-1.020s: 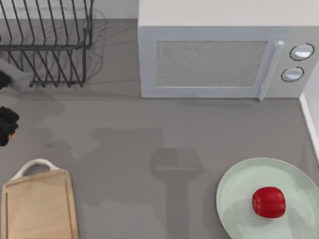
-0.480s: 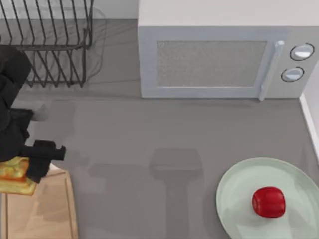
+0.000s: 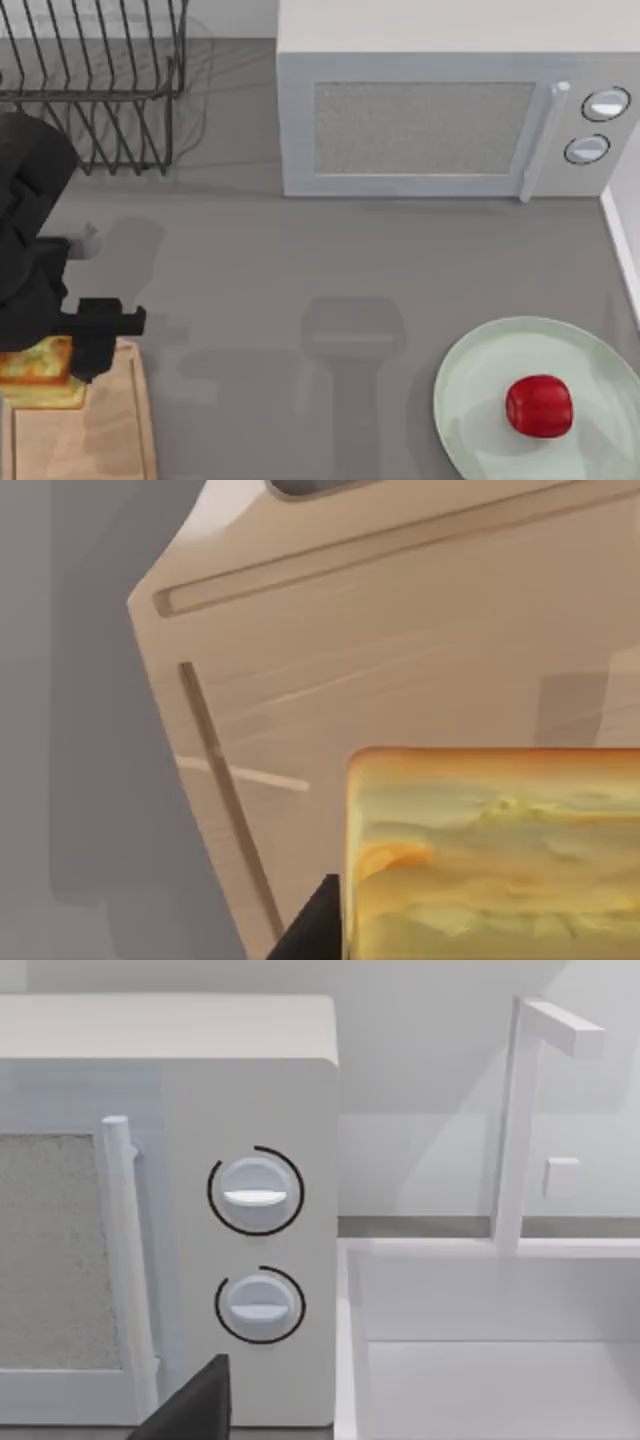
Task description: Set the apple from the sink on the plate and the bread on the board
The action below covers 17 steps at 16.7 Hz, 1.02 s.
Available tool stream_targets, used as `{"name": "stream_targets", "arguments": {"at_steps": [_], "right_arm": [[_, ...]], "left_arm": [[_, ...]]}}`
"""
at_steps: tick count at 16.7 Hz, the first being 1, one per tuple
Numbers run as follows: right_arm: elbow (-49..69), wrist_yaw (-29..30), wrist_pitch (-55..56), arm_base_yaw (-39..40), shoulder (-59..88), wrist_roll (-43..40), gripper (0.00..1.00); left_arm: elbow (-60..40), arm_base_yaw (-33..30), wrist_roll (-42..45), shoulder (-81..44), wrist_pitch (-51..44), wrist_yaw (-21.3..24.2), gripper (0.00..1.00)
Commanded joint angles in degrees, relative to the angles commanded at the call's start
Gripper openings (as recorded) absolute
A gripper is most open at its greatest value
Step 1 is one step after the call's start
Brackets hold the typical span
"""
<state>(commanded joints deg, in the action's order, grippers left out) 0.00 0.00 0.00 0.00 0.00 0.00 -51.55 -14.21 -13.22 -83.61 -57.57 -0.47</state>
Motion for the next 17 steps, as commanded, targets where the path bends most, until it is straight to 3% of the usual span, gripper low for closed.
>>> {"name": "stream_targets", "arguments": {"at_steps": [17], "right_arm": [[0.0, 0.0, 0.0, 0.0, 0.0, 0.0, 1.0]], "left_arm": [[7.1, 0.2, 0.3, -4.5, 11.6, 0.0, 0.0]]}}
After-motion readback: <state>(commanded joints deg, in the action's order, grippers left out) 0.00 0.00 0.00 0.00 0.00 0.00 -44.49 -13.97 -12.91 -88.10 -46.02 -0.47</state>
